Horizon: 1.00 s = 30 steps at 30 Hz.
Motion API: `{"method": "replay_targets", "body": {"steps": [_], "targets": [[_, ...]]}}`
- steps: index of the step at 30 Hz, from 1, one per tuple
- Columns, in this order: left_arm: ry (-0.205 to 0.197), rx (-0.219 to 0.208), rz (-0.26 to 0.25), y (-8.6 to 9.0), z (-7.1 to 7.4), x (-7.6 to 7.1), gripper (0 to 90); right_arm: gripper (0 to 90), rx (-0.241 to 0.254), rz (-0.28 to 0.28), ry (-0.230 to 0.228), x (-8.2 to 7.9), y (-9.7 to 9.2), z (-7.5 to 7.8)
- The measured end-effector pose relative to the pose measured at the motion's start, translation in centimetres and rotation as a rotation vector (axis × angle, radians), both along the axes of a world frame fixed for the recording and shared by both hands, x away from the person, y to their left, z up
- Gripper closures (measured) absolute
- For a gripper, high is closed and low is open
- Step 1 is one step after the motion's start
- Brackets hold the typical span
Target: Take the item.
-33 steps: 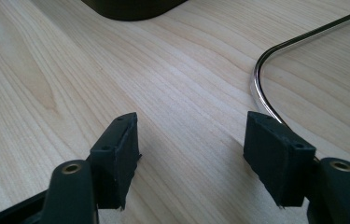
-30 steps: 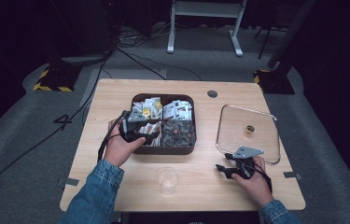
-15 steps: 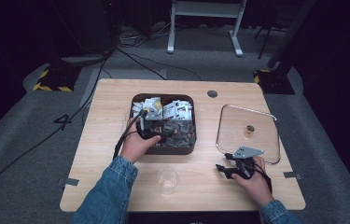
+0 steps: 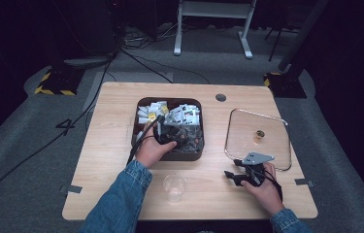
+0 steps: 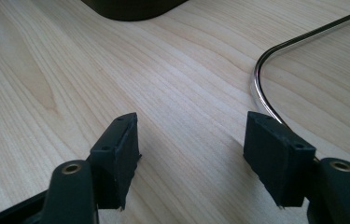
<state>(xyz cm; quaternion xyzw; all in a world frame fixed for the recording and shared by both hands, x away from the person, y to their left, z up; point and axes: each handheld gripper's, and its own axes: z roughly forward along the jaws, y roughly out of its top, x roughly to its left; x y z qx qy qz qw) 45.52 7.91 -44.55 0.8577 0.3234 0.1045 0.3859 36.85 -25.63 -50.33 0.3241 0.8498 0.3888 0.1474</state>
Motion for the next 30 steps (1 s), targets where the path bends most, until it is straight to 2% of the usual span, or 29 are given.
{"method": "replay_targets", "body": {"steps": [3, 5, 7, 11, 13, 18, 22, 24, 30], "targets": [[0.021, 0.022, -0.002, -0.3, -0.4, 0.3, 47.1, 35.9, 0.000, 0.000, 0.000, 0.0, 0.0, 0.0], [0.012, 0.049, -0.008, -0.5, -0.5, 0.4, 50.6, 36.0, 0.000, 0.000, 0.000, 0.0, 0.0, 0.0], [0.010, 0.071, -0.014, -0.6, -0.6, 0.6, 57.3, 35.9, 0.000, 0.000, 0.000, 0.0, 0.0, 0.0], [0.004, 0.078, -0.021, -0.5, -0.6, 0.7, 68.5, 36.0, 0.000, 0.000, 0.000, 0.0, 0.0, 0.0], [0.001, 0.088, -0.023, -0.5, -0.4, 0.7, 79.9, 35.9, 0.000, 0.000, -0.001, 0.0, 0.0, 0.0], [-0.002, 0.088, -0.033, -0.3, -0.3, 0.6, 82.4, 35.9, 0.000, 0.000, 0.000, 0.0, 0.0, 0.0], [-0.008, 0.068, -0.034, 0.0, 0.1, 0.5, 83.2, 35.9, 0.000, 0.000, 0.000, 0.0, 0.0, 0.0], [-0.024, 0.048, -0.029, 0.3, 0.4, 0.4, 84.0, 35.9, 0.000, 0.000, 0.000, 0.0, 0.0, 0.0], [-0.047, -0.053, -0.030, 1.2, 1.4, 0.0, 84.1, 36.0, 0.000, 0.000, 0.000, 0.0, 0.0, 0.0]]}}
